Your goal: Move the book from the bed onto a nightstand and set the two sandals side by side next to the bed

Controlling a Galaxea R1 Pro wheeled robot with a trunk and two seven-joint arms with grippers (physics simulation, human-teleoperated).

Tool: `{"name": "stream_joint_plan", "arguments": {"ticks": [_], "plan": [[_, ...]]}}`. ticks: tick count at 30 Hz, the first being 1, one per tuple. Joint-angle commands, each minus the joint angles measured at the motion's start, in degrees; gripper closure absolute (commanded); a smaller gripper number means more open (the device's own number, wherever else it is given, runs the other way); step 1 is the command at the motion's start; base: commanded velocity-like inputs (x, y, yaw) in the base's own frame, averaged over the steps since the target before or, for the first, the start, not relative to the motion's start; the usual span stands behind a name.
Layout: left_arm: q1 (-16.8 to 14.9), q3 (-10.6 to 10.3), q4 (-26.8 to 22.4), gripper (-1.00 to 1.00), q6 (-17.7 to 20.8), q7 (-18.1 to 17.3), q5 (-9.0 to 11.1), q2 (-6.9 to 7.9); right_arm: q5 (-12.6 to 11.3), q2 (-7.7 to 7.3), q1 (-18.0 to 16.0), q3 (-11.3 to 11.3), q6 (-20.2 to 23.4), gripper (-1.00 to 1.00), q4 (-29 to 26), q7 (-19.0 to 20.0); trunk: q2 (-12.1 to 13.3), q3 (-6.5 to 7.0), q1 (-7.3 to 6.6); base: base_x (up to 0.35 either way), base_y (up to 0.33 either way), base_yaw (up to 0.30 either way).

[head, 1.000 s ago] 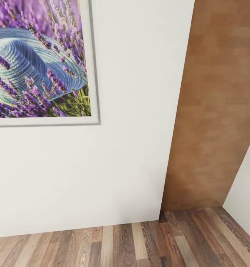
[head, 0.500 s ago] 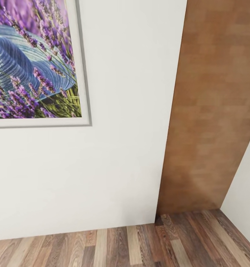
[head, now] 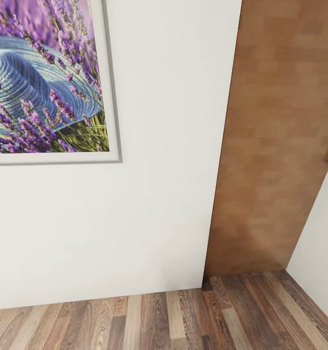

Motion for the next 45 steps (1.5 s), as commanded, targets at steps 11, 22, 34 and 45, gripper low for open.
{"name": "stream_joint_plan", "arguments": {"ticks": [11,22,34,45], "plan": [[-1.38,-0.36,-18.67,-1.00,8.46,-0.31,-0.32,-0.51,0.17,-0.43,-0.07,-0.12,0.15,-1.00,-12.36,-0.16,-4.45,-2.03,2.42,0.000,0.000,0.000],[-28.85,-0.42,-10.95,-1.00,40.19,-0.53,6.35,-5.55,-0.05,-0.87,-3.59,1.61,14.02,-1.00,-29.17,-0.02,-8.45,-3.80,4.61,0.000,0.000,0.000],[-29.29,-0.45,-14.79,-1.00,38.42,0.02,5.70,-3.29,-0.90,-0.32,-6.61,1.50,11.03,-1.00,-31.45,0.14,-12.06,-5.41,6.59,0.000,0.000,0.000],[-32.12,-0.27,-18.31,-1.00,41.38,2.86,6.34,-3.54,-0.43,-0.27,-10.00,1.54,14.43,-1.00,-34.99,-0.32,-16.47,-7.39,9.01,0.000,0.000,0.000]]}}
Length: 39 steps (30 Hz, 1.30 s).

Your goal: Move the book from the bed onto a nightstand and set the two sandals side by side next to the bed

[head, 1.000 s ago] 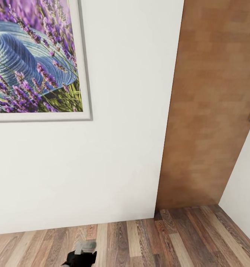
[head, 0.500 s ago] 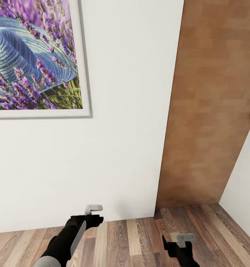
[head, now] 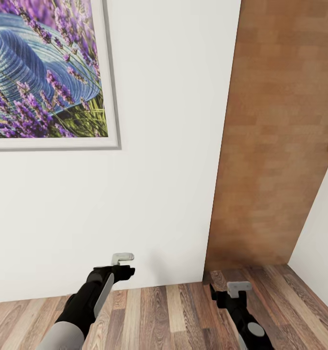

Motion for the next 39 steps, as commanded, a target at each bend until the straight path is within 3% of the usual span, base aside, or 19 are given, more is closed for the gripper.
{"name": "stream_joint_plan", "arguments": {"ticks": [1,2,3,5,14,21,28,39], "plan": [[-0.36,-0.08,-0.40,-1.00,0.60,0.65,0.49,0.01,-0.03,-0.05,-0.04,0.12,0.18,-1.00,-0.32,-0.06,-0.45,-0.25,0.22,0.000,0.000,0.000],[-0.68,0.08,-0.73,-1.00,0.92,0.97,0.47,0.02,0.19,0.04,-0.04,0.21,0.50,-1.00,-0.64,-0.27,-0.85,-0.43,0.44,0.000,0.000,0.000],[-1.31,0.09,-1.43,-1.00,9.95,3.09,0.49,0.01,0.21,0.01,-0.04,0.20,16.66,-1.00,-11.24,-0.27,-1.25,-0.61,0.66,0.000,0.000,0.000],[-1.38,0.10,-1.80,-1.00,11.69,3.29,0.52,0.00,0.24,0.04,-0.04,0.21,18.43,-1.00,-12.58,-0.28,-2.05,-0.97,1.10,0.000,0.000,0.000],[-1.63,0.19,-1.96,-1.00,12.54,3.32,0.54,0.04,0.25,0.10,-0.04,0.30,20.09,-1.00,-12.84,-0.30,-5.66,-2.58,3.08,0.000,0.000,0.000],[-2.90,4.09,-1.11,-1.00,14.25,3.32,0.53,0.06,0.25,0.05,-0.15,0.30,21.23,-1.00,-12.90,-0.36,-8.47,-3.84,4.61,0.000,0.000,0.000],[-3.55,5.31,-0.34,-1.00,16.90,3.49,0.53,0.16,0.30,-0.01,-1.32,0.26,25.04,-1.00,-12.94,-0.37,-11.27,-5.10,6.15,0.000,0.000,0.000],[-3.67,5.31,-0.11,-1.00,19.22,4.13,0.23,0.12,0.27,-0.20,-3.76,0.27,33.12,-1.00,-13.10,0.03,-15.69,-7.07,8.57,0.000,0.000,0.000]]}}
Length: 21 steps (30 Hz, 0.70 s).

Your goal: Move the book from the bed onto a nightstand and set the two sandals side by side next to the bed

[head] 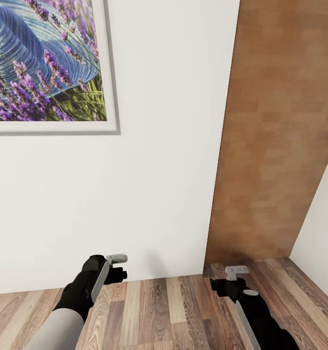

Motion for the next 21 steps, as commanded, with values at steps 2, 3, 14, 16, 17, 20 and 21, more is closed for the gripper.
{"name": "stream_joint_plan", "arguments": {"ticks": [2,3,14,16,17,20,21], "plan": [[-0.02,0.05,-0.06,-1.00,0.51,0.44,0.36,-0.08,0.02,-0.06,-0.43,0.12,1.70,-1.00,-0.05,0.00,-0.85,-0.43,0.44,0.000,0.000,0.000],[-0.02,0.01,-0.05,-1.00,0.64,0.43,0.31,-0.09,0.04,-0.07,-0.56,0.13,2.25,-1.00,-0.03,0.02,-1.25,-0.61,0.66,0.000,0.000,0.000],[-0.04,-0.07,-0.01,-1.00,0.72,0.53,0.40,-0.02,0.02,0.09,-1.29,1.47,5.72,-1.00,0.12,0.21,-5.66,-2.58,3.07,0.000,0.000,0.000],[-0.04,-0.06,0.06,-1.00,0.64,0.55,0.40,-0.02,0.04,0.10,-1.29,2.12,5.67,-1.00,0.09,0.20,-6.46,-2.94,3.51,0.000,0.000,0.000],[-0.04,-0.04,0.09,-1.00,0.62,0.56,0.41,-0.02,0.05,0.10,-1.30,2.43,5.63,-1.00,0.08,0.20,-6.86,-3.12,3.73,0.000,0.000,0.000],[-0.04,0.00,0.17,-1.00,0.54,0.59,0.41,-0.01,0.07,0.10,-1.27,3.35,5.54,-1.00,0.04,0.21,-8.07,-3.66,4.39,0.000,0.000,0.000],[-0.04,0.01,0.21,-1.00,0.53,0.60,0.41,-0.01,0.07,0.10,-1.26,3.52,5.52,-1.00,0.01,0.23,-8.47,-3.84,4.61,0.000,0.000,0.000]]}}
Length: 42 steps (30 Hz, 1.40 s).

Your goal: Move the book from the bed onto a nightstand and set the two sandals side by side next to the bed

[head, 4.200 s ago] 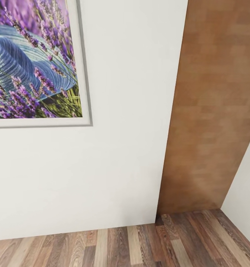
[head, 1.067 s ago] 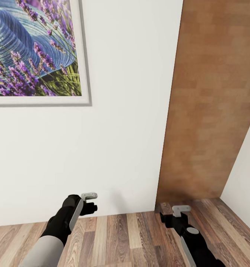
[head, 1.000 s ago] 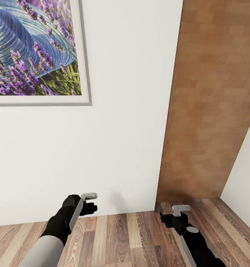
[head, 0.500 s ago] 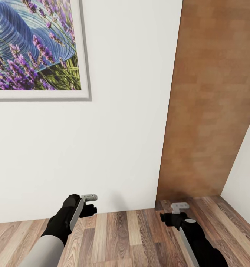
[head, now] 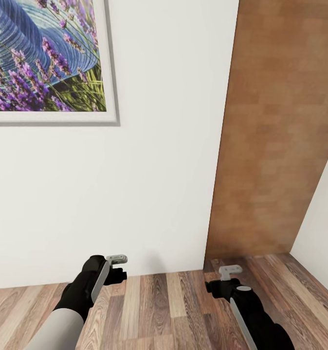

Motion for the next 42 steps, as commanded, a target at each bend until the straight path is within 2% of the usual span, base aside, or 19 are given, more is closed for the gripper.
{"name": "stream_joint_plan", "arguments": {"ticks": [1,17,26,42], "plan": [[-0.03,0.16,-0.04,-1.00,0.20,0.46,0.46,-0.06,0.01,-0.05,-0.03,0.20,0.29,-1.00,-0.09,-0.01,-0.44,-0.25,0.22,0.000,0.000,0.000],[-0.03,0.13,0.31,-1.00,-0.07,0.14,0.30,0.34,-0.32,-0.05,-0.02,0.60,0.18,-1.00,-0.13,0.10,-6.86,-3.12,3.73,0.000,0.000,0.002],[-0.03,0.17,0.30,-1.00,-0.07,0.04,0.22,0.34,-0.32,-0.05,-0.02,0.59,0.18,-1.00,-0.13,0.02,-10.47,-4.73,5.71,0.000,0.000,0.143],[-0.02,0.17,0.18,-1.00,-0.06,0.01,0.39,0.38,-0.52,-0.05,-0.02,0.43,0.19,-1.00,-0.14,0.10,-16.89,-7.61,9.22,0.000,0.000,0.009]]}}
